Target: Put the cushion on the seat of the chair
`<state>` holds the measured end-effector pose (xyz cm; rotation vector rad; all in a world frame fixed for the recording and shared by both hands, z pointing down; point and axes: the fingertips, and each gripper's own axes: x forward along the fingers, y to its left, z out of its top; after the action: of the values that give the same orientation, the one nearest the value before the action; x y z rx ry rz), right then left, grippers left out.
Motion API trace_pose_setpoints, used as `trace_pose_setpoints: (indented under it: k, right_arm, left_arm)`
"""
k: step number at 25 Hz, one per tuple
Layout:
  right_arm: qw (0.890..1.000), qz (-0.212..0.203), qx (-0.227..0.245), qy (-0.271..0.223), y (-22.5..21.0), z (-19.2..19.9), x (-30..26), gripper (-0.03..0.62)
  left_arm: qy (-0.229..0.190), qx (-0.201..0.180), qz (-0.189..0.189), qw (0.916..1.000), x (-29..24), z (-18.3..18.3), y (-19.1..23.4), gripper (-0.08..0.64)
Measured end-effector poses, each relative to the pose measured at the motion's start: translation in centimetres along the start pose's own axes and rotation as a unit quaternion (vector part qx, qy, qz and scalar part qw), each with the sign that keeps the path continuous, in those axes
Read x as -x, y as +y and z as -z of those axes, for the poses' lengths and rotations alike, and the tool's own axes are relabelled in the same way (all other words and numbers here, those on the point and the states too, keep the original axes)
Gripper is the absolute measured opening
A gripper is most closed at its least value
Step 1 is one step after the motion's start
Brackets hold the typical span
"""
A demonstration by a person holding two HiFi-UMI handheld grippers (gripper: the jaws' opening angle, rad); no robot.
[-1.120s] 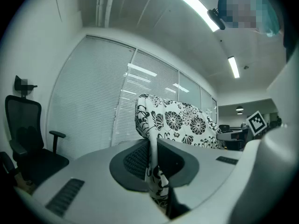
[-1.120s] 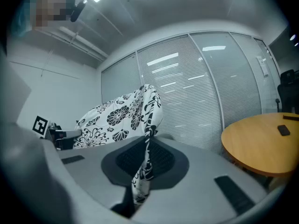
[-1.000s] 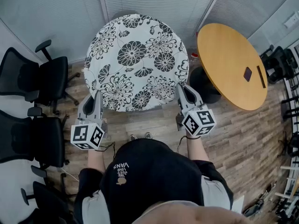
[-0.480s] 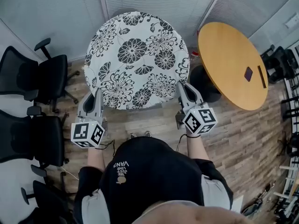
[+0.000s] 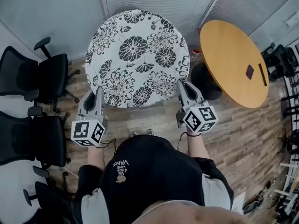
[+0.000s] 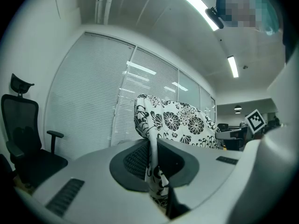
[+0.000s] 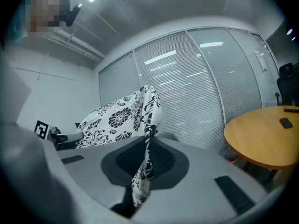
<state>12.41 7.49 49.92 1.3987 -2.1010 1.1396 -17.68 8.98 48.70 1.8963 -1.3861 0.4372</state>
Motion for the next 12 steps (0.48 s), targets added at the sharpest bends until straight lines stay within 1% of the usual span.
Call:
trace_pose_setpoints:
  k: [12]
  right_arm:
    - [1.0,0.011,0.003,-0.009,0.54,0.09,0.32,0.03]
  left_arm:
    - [0.0,-0.007,0.02,0.9998,-0.32,0.11,0.33,0.035]
